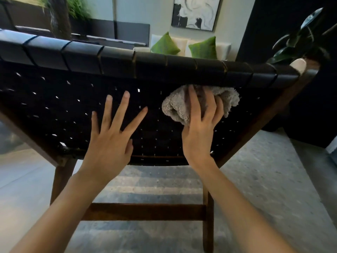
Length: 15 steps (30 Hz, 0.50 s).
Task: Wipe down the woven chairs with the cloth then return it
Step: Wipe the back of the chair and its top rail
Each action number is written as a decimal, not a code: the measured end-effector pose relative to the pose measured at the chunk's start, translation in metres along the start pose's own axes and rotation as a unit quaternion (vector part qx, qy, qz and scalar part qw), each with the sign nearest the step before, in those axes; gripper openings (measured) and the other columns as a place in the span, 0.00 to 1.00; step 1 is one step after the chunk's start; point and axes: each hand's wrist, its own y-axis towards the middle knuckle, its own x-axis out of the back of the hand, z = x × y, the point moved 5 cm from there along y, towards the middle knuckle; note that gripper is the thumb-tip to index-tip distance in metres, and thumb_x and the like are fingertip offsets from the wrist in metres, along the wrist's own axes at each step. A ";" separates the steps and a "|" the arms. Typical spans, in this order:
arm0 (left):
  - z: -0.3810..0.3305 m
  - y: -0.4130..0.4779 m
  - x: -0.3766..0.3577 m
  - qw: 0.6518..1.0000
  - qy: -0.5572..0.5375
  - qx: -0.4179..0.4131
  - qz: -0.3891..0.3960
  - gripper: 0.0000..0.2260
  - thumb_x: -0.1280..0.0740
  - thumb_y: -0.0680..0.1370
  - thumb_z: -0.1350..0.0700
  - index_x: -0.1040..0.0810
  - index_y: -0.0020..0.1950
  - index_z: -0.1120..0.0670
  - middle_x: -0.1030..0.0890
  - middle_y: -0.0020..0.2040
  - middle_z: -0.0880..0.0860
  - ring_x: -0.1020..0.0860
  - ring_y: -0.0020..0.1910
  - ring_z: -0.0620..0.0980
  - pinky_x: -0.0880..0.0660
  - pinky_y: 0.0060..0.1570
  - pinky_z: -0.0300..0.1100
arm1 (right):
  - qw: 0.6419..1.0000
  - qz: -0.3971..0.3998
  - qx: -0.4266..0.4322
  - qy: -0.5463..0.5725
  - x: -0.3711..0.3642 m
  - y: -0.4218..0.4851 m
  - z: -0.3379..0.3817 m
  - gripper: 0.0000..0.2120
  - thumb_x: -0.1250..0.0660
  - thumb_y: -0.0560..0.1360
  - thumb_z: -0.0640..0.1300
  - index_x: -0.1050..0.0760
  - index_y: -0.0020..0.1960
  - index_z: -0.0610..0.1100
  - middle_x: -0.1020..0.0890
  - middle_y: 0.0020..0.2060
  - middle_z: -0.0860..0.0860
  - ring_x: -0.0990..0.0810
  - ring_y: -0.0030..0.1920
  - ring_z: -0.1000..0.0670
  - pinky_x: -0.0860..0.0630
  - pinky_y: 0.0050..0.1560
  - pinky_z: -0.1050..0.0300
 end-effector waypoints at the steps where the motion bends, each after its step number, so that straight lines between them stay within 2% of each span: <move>1: 0.003 0.000 0.000 1.000 -0.002 0.003 -0.002 0.41 0.31 0.72 0.62 0.49 0.78 0.45 0.59 0.78 0.55 0.60 0.76 0.63 0.49 0.68 0.68 | 1.000 -0.018 -0.001 -0.015 -0.006 0.001 0.000 0.30 0.41 0.74 0.30 0.39 0.72 0.50 0.42 0.69 0.46 0.42 0.67 0.38 0.30 0.65 0.42; 4: 0.014 0.001 -0.001 1.000 -0.005 0.011 -0.001 0.40 0.32 0.73 0.61 0.49 0.78 0.45 0.59 0.78 0.55 0.61 0.76 0.63 0.50 0.68 0.67 | 0.994 -0.065 0.032 -0.079 -0.021 -0.004 -0.009 0.28 0.37 0.75 0.32 0.37 0.71 0.51 0.38 0.67 0.46 0.38 0.62 0.39 0.24 0.55 0.41; 6: 0.017 0.003 -0.003 1.000 -0.004 0.014 0.012 0.39 0.33 0.73 0.60 0.50 0.78 0.45 0.60 0.78 0.54 0.62 0.75 0.63 0.51 0.68 0.66 | 0.991 -0.062 0.051 -0.108 -0.030 -0.016 -0.019 0.29 0.37 0.73 0.31 0.35 0.69 0.51 0.37 0.65 0.46 0.37 0.59 0.39 0.22 0.51 0.42; 9: 0.020 0.005 -0.009 0.999 -0.017 0.016 0.037 0.39 0.34 0.75 0.60 0.53 0.78 0.43 0.64 0.78 0.51 0.63 0.76 0.58 0.53 0.71 0.62 | 0.991 0.004 0.062 -0.121 -0.045 -0.043 -0.030 0.27 0.43 0.73 0.30 0.33 0.68 0.49 0.37 0.62 0.44 0.37 0.56 0.38 0.20 0.47 0.43; 10: 0.021 0.006 -0.010 0.998 -0.027 0.022 0.044 0.39 0.35 0.76 0.60 0.55 0.78 0.42 0.65 0.77 0.49 0.64 0.76 0.56 0.53 0.72 0.60 | 0.989 0.031 0.062 -0.128 -0.049 -0.054 -0.034 0.26 0.42 0.72 0.30 0.32 0.68 0.48 0.38 0.61 0.43 0.37 0.55 0.38 0.20 0.46 0.44; 14: 0.022 0.010 -0.012 0.997 -0.048 0.041 0.045 0.39 0.37 0.77 0.61 0.58 0.77 0.41 0.67 0.76 0.45 0.65 0.76 0.52 0.53 0.74 0.55 | 0.961 0.177 0.052 -0.206 -0.068 -0.095 -0.049 0.35 0.28 0.67 0.35 0.42 0.67 0.48 0.39 0.59 0.42 0.35 0.53 0.41 0.21 0.48 0.52; 15: 0.022 0.010 -0.012 0.997 -0.052 0.045 0.044 0.39 0.37 0.77 0.61 0.58 0.77 0.40 0.68 0.76 0.45 0.66 0.75 0.52 0.53 0.74 0.55 | 0.956 0.193 0.050 -0.214 -0.071 -0.102 -0.051 0.35 0.27 0.66 0.36 0.42 0.66 0.47 0.39 0.59 0.42 0.34 0.53 0.41 0.21 0.48 0.53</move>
